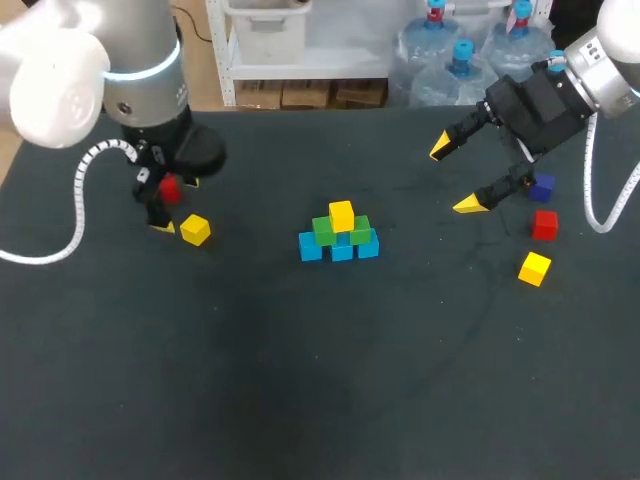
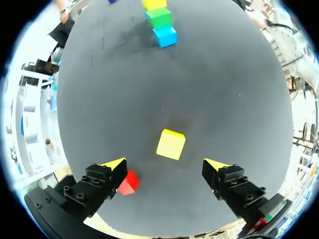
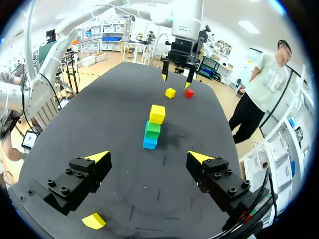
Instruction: Place the blue cubes, place green cubes on the blue cubes, place the yellow cubes on the green cubes, then place the red cubes on the yellow cubes, and place purple cube on the red cubes.
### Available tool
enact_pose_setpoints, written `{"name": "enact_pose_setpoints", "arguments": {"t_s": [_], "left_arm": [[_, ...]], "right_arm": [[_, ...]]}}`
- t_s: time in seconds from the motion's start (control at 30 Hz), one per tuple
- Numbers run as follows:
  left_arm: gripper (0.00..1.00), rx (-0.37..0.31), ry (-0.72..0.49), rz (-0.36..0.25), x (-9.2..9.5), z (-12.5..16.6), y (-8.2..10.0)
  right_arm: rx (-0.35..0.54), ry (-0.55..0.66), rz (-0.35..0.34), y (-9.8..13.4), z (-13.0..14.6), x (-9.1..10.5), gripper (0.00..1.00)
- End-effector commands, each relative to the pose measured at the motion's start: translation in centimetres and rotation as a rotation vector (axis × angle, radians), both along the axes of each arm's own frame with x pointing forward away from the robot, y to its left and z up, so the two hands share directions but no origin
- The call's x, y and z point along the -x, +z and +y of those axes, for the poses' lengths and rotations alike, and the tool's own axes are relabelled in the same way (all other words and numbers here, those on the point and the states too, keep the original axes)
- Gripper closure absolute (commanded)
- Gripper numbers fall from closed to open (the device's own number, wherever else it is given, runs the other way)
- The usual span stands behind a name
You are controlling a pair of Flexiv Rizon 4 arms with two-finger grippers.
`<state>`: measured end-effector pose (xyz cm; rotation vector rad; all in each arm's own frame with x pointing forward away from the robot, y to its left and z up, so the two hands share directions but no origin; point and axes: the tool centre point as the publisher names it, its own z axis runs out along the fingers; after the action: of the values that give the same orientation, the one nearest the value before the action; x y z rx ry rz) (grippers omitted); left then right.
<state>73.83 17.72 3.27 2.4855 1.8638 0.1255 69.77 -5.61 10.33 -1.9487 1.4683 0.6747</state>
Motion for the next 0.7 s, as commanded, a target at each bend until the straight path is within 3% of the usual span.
{"name": "enact_pose_setpoints", "arguments": {"t_s": [0.03,0.4,0.47,0.7], "left_arm": [[0.0,0.012,-0.001,0.038,-1.2,0.2,-1.7],[0.0,0.031,-0.02,0.057,-2.2,0.5,-2.3],[0.0,0.063,-0.026,0.069,-2.5,0.6,-2.4],[0.0,0.074,-0.015,0.166,-3.0,0.9,-2.5]], "right_arm": [[-0.001,0.0,-0.001,0.0,0.0,0.0,0.0],[-0.001,0.0,-0.001,0.0,0.0,0.0,0.0],[-0.001,0.0,-0.001,0.0,0.0,0.0,0.0],[-0.001,0.0,-0.001,0.0,0.0,0.0,0.0]]}}
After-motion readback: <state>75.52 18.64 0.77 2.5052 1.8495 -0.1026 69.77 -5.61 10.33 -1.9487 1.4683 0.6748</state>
